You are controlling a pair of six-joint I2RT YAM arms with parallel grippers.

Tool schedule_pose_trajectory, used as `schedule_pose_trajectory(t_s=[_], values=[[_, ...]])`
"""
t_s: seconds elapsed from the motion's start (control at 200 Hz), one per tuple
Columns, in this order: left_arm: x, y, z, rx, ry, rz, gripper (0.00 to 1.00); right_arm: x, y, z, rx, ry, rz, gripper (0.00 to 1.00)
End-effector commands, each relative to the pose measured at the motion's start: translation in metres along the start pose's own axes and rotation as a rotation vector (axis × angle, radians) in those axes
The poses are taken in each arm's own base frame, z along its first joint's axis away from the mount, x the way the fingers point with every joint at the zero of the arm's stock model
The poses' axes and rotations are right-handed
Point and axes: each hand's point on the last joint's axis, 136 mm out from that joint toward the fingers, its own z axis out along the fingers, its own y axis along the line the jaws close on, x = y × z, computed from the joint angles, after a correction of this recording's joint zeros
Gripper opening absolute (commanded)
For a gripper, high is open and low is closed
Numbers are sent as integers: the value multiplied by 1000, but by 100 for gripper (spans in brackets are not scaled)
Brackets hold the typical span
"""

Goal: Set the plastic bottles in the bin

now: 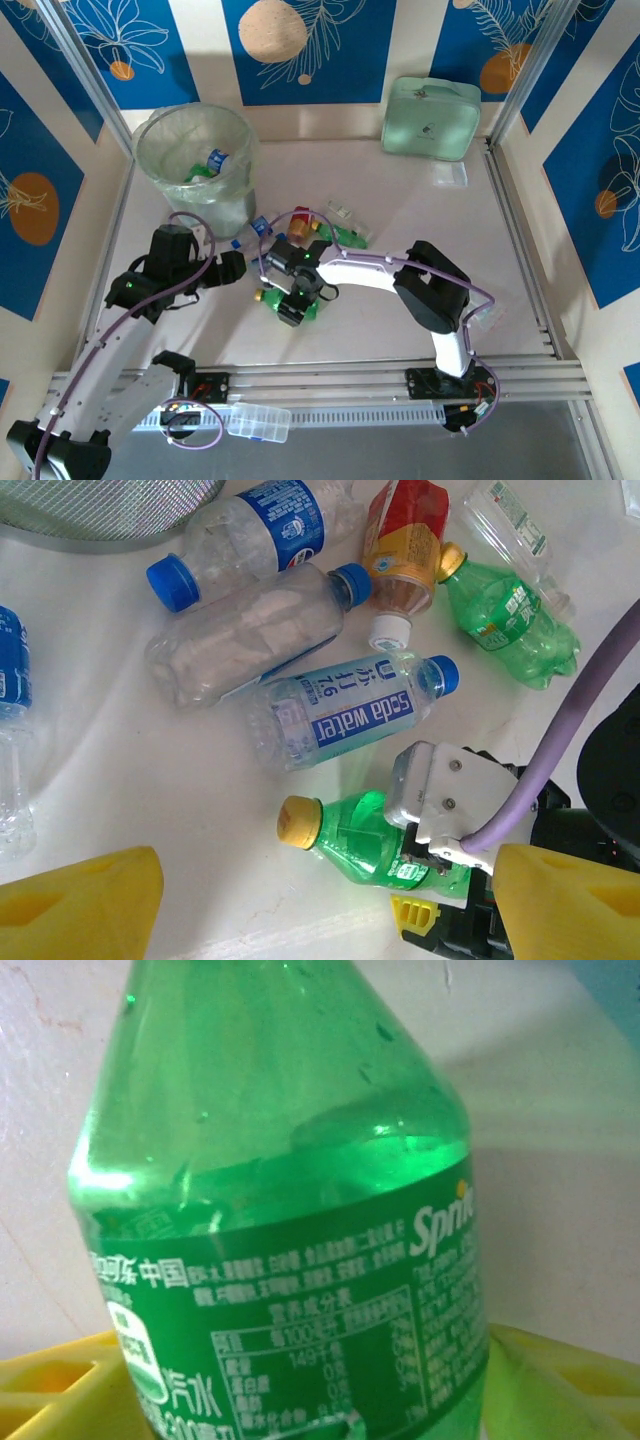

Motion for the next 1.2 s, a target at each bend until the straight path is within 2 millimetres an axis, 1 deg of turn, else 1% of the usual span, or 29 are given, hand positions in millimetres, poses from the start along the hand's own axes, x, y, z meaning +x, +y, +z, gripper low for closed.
schedule_pose_trajectory(t_s=[0.0,0.095,0.215,0.25,0.475,0.605,0.655,0.755,0.835,0.9,1.005,1.045,1.12,1.195], values=[[1,3,1,-11,-8,21,86,1,2,5,4,10,-24,71],[0,3,0,-14,-12,22,86,0,3,3,4,3,-29,67],[0,2,-2,-6,-18,21,85,-2,6,-5,6,-26,-36,65],[0,0,-2,4,-16,18,85,-2,6,-7,5,-32,-35,63],[4,-18,-9,117,-14,-92,84,-8,13,-34,-17,-128,-34,62],[4,-35,-16,234,-39,-154,84,-13,17,-50,-49,-194,-14,61],[3,-41,-19,280,-53,-149,84,-14,17,-57,-72,-225,7,62],[1,-46,-24,316,-81,-137,84,-16,15,-73,-113,-290,52,61],[-2,-62,-29,401,-77,-113,84,-17,16,-87,-155,-336,87,61],[-3,-72,-29,459,-68,-103,84,-17,17,-97,-174,-367,104,61],[-7,-81,-25,530,-81,-102,85,-18,21,-114,-209,-430,128,61],[-10,-87,-24,574,-89,-115,85,-18,21,-120,-225,-452,143,61],[-22,-105,-29,688,-121,-113,85,-18,20,-132,-251,-493,176,61],[-31,-111,-33,733,-177,-103,85,-18,21,-142,-283,-529,197,61]])
